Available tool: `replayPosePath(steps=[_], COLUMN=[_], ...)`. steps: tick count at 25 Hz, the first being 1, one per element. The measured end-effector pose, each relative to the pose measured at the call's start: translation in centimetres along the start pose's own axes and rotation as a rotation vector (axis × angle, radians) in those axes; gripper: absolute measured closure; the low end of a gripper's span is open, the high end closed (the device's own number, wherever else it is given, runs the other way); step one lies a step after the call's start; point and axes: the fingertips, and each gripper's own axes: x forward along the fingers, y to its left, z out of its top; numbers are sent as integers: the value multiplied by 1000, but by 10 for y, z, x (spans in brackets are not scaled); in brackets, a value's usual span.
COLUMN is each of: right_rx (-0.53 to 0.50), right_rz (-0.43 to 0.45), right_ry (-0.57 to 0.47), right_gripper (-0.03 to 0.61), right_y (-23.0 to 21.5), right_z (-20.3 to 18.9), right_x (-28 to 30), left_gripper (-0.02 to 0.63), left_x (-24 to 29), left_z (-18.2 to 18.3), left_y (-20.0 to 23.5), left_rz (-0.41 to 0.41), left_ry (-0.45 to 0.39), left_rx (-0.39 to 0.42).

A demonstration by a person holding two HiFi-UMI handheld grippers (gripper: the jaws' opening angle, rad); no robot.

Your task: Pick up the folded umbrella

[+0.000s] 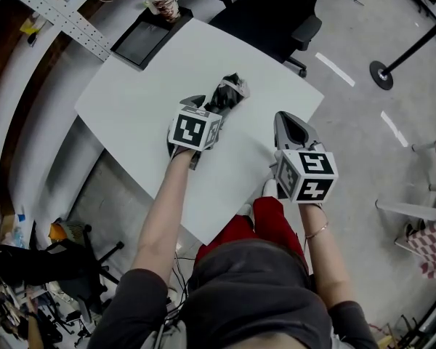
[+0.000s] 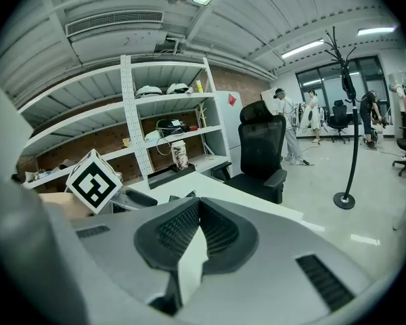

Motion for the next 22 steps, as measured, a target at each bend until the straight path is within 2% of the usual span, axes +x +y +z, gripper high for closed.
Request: replayPosePath(steps=[22], right_rx=[31], right_rz=[17], right_ry=[81], right_gripper=[560], right_y=[-26], right_z=[-10], right_x=[44], left_gripper=[308], left_x=[64], left_z=[-7], left_y=[2], left_rz=[-26], left_ry=[152], left_rx=[25])
